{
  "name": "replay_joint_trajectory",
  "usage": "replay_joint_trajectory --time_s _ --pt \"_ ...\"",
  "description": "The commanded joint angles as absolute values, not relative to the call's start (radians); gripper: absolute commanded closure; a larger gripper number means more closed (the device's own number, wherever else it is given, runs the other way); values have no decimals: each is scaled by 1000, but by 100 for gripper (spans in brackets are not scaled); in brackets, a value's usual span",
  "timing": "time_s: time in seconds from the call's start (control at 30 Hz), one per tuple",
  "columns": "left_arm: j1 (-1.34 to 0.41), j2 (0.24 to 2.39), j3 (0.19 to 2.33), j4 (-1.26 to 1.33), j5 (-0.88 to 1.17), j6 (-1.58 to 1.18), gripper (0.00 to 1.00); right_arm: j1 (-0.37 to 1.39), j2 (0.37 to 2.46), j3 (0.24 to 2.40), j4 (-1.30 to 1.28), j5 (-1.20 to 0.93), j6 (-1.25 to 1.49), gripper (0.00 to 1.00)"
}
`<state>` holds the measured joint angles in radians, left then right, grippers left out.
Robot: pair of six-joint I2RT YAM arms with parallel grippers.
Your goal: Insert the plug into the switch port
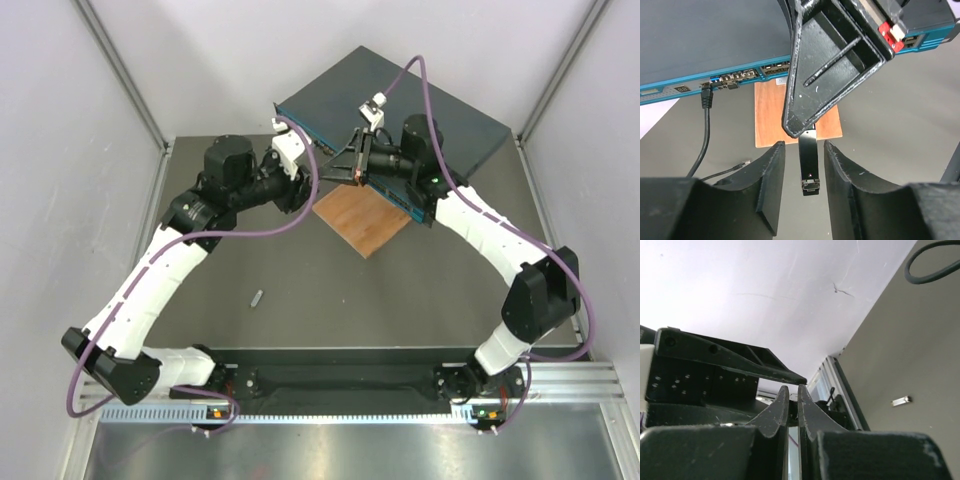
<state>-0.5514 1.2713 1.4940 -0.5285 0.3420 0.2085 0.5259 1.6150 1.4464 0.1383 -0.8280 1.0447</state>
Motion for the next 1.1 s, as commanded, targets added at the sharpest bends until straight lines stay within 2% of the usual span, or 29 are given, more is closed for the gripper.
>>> replay_joint_trajectory --time_s 0.0,0.07,0.23,0.3,0.43,0.6,0.63,0.67,0.77,0.8,0.83,0.87,0.9,0.93,1.03,1.07 --pt "-555 1236 1476 -483 347 230 57 520 1614 1456 232 -831 1115 100" --pt "-555 1230 1465 -489 350 245 53 514 1612 1457 230 -827 1121 100" --pt "-555 1223 1442 -500 328 262 51 506 1614 1444 270 -833 1170 100" --pt "-555 1220 1439 -500 322 262 52 506 1611 1436 279 -833 1189 100" --pt "-554 1224 1442 -489 334 258 63 506 1611 1433 281 -834 1192 100" --pt "-554 1230 1443 -476 348 256 66 506 1611 1427 281 -834 1198 100" --pt "-554 1232 1443 -477 354 256 68 506 1611 1427 284 -838 1201 100" --pt "-554 1232 1443 -476 357 253 76 506 1611 1427 285 -838 1203 100" --pt "-554 1232 1445 -468 371 247 91 506 1611 1427 288 -839 1204 100" --pt "-555 1235 1445 -466 370 241 100 506 1612 1425 291 -844 1203 100" --pt "-554 1235 1448 -465 368 232 100 506 1614 1427 291 -847 1198 92" --pt "-554 1238 1450 -462 368 216 100 505 1615 1430 291 -848 1190 78" --pt "-552 1241 1451 -468 370 210 100 502 1617 1437 291 -850 1183 62" --pt "-552 1244 1453 -477 367 207 100 497 1615 1443 278 -850 1174 40" --pt "-546 1249 1451 -495 335 181 100 462 1609 1495 233 -853 1103 22" --pt "-540 1253 1450 -508 327 167 100 436 1603 1528 192 -851 1056 21"
